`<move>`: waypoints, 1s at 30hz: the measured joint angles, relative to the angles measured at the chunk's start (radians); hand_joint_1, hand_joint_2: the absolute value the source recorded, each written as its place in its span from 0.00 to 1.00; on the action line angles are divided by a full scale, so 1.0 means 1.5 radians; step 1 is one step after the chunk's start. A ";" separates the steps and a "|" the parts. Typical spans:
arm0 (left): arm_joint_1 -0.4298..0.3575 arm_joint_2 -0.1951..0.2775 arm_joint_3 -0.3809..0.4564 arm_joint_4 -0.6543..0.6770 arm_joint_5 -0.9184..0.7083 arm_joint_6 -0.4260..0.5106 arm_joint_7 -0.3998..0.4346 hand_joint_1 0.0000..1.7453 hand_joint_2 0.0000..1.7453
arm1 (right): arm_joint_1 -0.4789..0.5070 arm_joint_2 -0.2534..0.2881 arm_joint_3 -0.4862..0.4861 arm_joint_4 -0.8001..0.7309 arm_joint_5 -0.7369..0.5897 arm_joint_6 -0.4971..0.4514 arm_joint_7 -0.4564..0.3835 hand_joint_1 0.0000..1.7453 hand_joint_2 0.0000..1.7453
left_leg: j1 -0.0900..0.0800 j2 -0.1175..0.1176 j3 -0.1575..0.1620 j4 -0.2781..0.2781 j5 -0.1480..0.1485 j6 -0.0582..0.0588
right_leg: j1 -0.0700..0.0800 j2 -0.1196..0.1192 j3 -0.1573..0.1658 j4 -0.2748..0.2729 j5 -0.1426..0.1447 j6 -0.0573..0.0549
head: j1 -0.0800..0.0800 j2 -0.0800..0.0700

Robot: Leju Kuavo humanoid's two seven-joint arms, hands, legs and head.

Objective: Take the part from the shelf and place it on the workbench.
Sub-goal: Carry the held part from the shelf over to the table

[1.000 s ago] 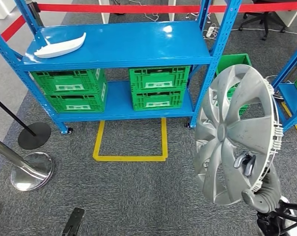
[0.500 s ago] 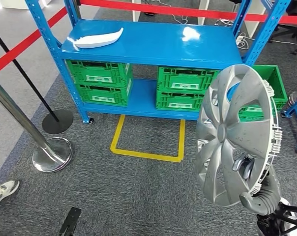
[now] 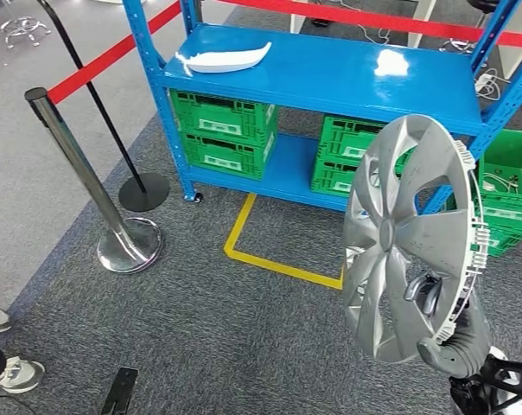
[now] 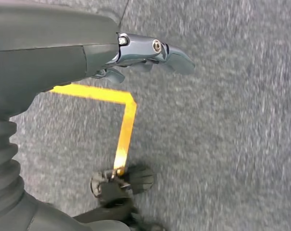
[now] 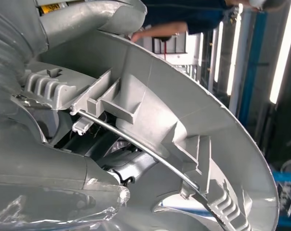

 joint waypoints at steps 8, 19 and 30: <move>0.007 -0.004 0.006 0.000 0.005 -0.013 0.010 0.00 1.00 | 0.018 0.002 -0.010 -0.022 0.001 -0.004 -0.007 1.00 1.00 | -0.005 -0.034 0.002 -0.035 0.019 0.040 | -0.003 0.036 -0.049 0.110 -0.068 0.021 | 0.006 0.000; -0.008 -0.003 0.019 -0.001 0.013 -0.044 -0.004 0.00 1.00 | 0.020 0.010 -0.039 -0.041 0.005 0.008 -0.018 1.00 1.00 | -0.005 -0.122 -0.021 -0.030 0.039 0.022 | -0.002 0.103 0.016 0.010 -0.024 0.004 | 0.005 0.000; -0.007 -0.003 0.018 -0.003 -0.024 -0.056 0.029 0.00 1.00 | 0.013 0.011 -0.117 -0.083 -0.047 -0.021 -0.023 1.00 1.00 | -0.007 -0.005 -0.032 0.028 0.008 0.008 | 0.001 -0.001 0.013 0.009 -0.019 -0.005 | -0.004 0.000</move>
